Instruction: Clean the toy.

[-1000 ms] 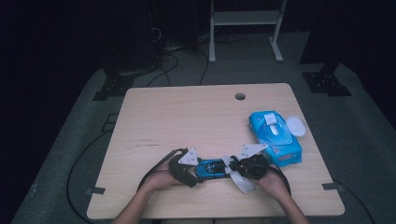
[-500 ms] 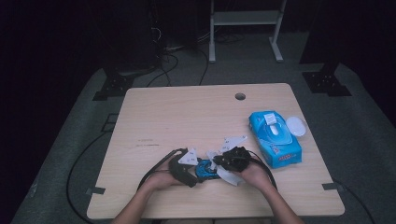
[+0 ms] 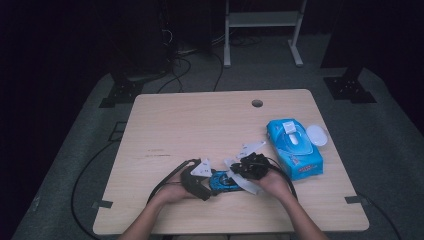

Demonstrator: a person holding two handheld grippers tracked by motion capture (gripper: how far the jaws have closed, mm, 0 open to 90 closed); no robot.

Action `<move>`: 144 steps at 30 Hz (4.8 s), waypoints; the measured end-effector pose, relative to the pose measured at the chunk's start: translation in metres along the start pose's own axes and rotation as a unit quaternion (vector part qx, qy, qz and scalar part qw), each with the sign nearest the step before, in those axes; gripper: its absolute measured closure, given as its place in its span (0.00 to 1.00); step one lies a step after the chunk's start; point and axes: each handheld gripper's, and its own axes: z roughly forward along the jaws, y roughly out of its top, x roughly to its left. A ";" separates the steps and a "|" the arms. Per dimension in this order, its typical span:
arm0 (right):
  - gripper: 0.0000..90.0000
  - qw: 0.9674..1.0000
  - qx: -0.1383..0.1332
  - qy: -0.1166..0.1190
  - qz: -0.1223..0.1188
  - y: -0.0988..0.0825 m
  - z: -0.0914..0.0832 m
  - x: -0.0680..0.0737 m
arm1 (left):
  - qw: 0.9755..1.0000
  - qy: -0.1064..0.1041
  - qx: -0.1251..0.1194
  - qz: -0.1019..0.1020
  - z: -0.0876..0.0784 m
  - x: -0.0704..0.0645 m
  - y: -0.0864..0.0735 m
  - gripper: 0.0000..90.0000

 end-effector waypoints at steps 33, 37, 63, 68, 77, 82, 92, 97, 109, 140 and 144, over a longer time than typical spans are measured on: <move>0.93 0.999 -0.045 0.014 0.025 -0.032 -0.044 0.000 | 1.000 -0.002 0.000 0.001 0.000 0.000 0.000 0.28; 0.93 0.999 -0.024 0.020 0.015 -0.039 -0.036 0.006 | 1.000 -0.002 0.000 0.002 0.000 0.000 0.000 0.28; 0.92 0.999 -0.018 0.042 0.020 -0.043 -0.036 0.007 | 1.000 -0.005 0.001 0.005 0.000 0.001 0.000 0.28; 0.92 0.997 -0.027 0.055 0.044 -0.048 -0.038 0.002 | 1.000 -0.004 0.002 0.005 0.000 0.001 0.001 0.28; 0.93 0.997 -0.034 0.056 0.044 -0.049 -0.036 0.006 | 1.000 -0.002 0.012 0.001 0.000 0.001 0.003 0.27; 0.93 0.997 -0.039 0.049 0.039 -0.051 -0.035 0.009 | 0.999 -0.020 0.017 -0.025 -0.003 0.007 0.000 0.23; 0.94 0.998 -0.049 0.035 0.026 -0.055 -0.036 0.014 | 0.995 -0.058 -0.015 -0.073 -0.010 0.016 -0.001 0.23; 0.94 0.998 -0.052 0.031 0.024 -0.056 -0.036 0.016 | 0.995 -0.062 -0.014 -0.077 -0.007 0.015 0.000 0.22; 0.95 0.997 -0.067 0.026 -0.006 -0.062 -0.038 0.023 | 0.989 -0.070 -0.038 -0.125 -0.005 0.022 0.002 0.25; 0.95 0.996 -0.085 0.023 -0.020 -0.072 -0.042 0.030 | 0.976 -0.095 -0.032 -0.196 0.002 0.030 0.000 0.25; 0.95 0.996 -0.083 0.021 -0.025 -0.073 -0.043 0.033 | 0.976 -0.094 -0.030 -0.197 0.002 0.029 0.001 0.25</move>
